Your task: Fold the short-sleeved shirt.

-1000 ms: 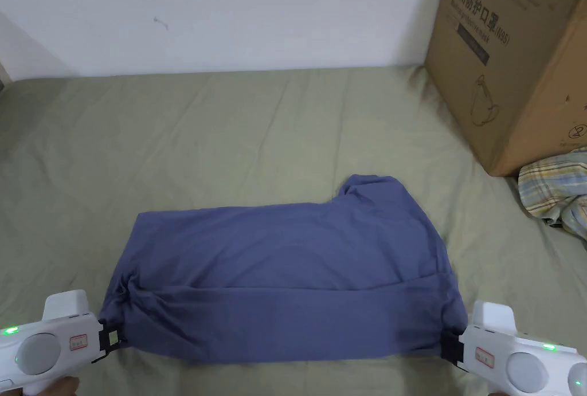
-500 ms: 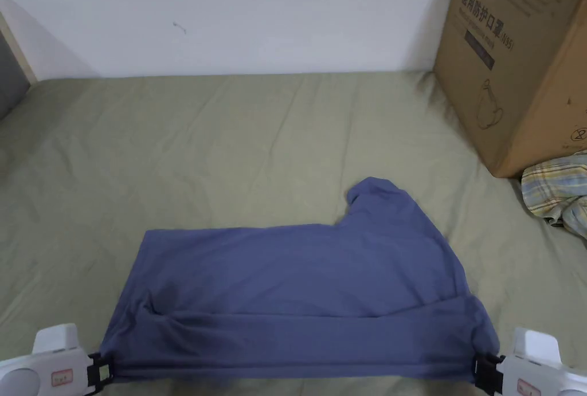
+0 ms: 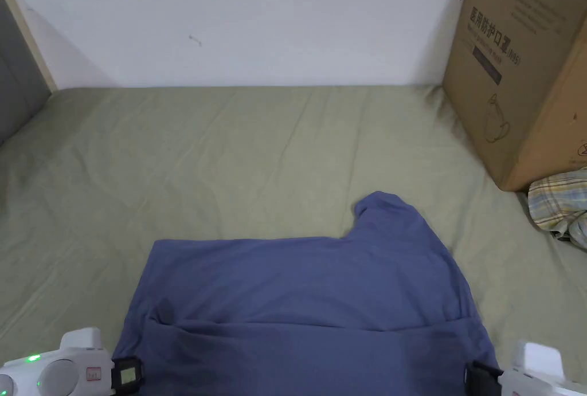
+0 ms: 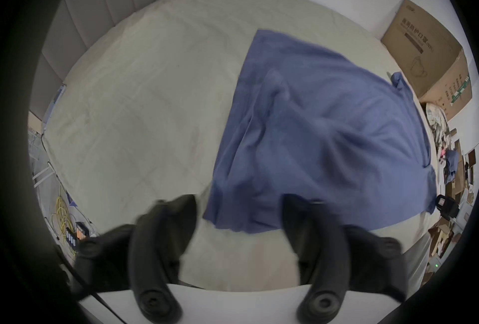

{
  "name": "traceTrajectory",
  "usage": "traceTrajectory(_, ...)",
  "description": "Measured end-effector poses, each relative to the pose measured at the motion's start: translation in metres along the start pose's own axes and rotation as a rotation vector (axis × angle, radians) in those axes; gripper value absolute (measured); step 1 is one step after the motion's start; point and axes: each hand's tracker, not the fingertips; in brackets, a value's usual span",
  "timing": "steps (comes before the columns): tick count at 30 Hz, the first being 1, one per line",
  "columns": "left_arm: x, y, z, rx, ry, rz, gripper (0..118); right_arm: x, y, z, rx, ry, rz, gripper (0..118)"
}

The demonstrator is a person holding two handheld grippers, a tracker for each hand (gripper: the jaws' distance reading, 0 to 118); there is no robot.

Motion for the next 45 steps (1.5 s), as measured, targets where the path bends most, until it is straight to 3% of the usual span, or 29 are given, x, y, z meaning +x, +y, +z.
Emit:
traceTrajectory(1,0.004,0.004,0.018,0.081,-0.039,0.012,88,-0.002,0.010,0.015,0.065,0.006,0.017,85)
traceTrajectory(9,0.039,0.048,0.135,0.579,-0.128,-0.090,88,-0.026,0.096,0.119,0.508,0.069,0.092,84)
traceTrajectory(18,0.093,0.065,0.174,0.871,-0.059,-0.194,87,-0.072,0.127,0.159,0.715,0.063,0.165,82)
traceTrajectory(20,0.102,0.064,0.168,0.898,-0.058,-0.202,81,-0.080,0.125,0.160,0.740,0.049,0.176,75)
traceTrajectory(23,0.106,0.061,0.164,0.927,-0.104,-0.192,75,-0.086,0.125,0.159,0.744,0.060,0.173,69)
traceTrajectory(24,0.108,0.057,0.165,0.938,-0.112,-0.181,66,-0.087,0.126,0.159,0.746,0.065,0.176,61)
traceTrajectory(26,0.109,0.055,0.162,0.953,-0.119,-0.172,20,-0.092,0.126,0.155,0.747,0.060,0.189,25)
traceTrajectory(27,0.108,0.055,0.160,0.951,-0.139,-0.167,4,-0.094,0.127,0.154,0.750,0.053,0.190,5)
traceTrajectory(28,0.108,0.057,0.156,0.949,-0.144,-0.164,1,-0.094,0.127,0.153,0.762,0.048,0.192,0)
traceTrajectory(35,0.104,0.075,0.128,0.874,-0.137,-0.177,0,-0.100,0.142,0.133,0.744,0.077,0.197,0)
traceTrajectory(45,0.082,0.156,0.009,0.453,-0.141,-0.145,0,-0.119,0.166,0.079,0.668,0.092,0.218,0)
